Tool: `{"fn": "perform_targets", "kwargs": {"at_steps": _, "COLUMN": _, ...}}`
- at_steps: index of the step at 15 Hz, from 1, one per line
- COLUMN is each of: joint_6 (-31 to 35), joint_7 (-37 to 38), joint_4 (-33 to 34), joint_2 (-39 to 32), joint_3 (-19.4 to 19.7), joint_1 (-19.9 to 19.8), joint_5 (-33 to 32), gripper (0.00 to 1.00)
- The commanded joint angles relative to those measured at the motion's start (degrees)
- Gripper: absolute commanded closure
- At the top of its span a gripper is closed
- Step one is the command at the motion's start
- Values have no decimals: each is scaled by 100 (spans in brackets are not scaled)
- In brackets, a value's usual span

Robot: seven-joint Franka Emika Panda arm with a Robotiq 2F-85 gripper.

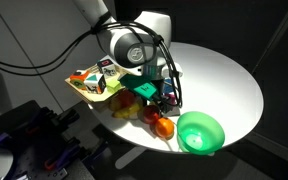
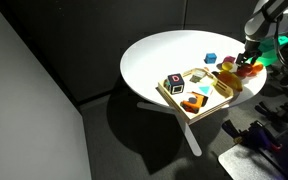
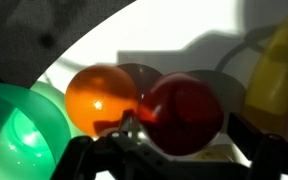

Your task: Pick up the red toy apple from the table and drop it into the tray

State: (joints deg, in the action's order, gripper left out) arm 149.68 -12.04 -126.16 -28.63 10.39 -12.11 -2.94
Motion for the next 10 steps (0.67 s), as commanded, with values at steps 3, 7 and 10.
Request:
{"fn": "perform_targets", "kwargs": {"at_steps": 3, "joint_6": 46, "joint_7": -121, "joint_4": 188, "joint_2": -143, "joint_3": -72, "joint_1": -125, "joint_5": -125, "gripper": 44}}
{"fn": "perform_targets", "kwargs": {"at_steps": 7, "joint_6": -98, "joint_7": -104, "joint_4": 119, "joint_2": 36, "joint_3": -29, "joint_1": -90, "joint_5": -164, "gripper": 44}}
{"fn": "perform_targets", "kwargs": {"at_steps": 10, "joint_6": -228, "joint_7": -135, "joint_4": 42, "joint_2": 201, "joint_3": -45, "joint_1": -85, "joint_5": -165, "gripper": 44}}
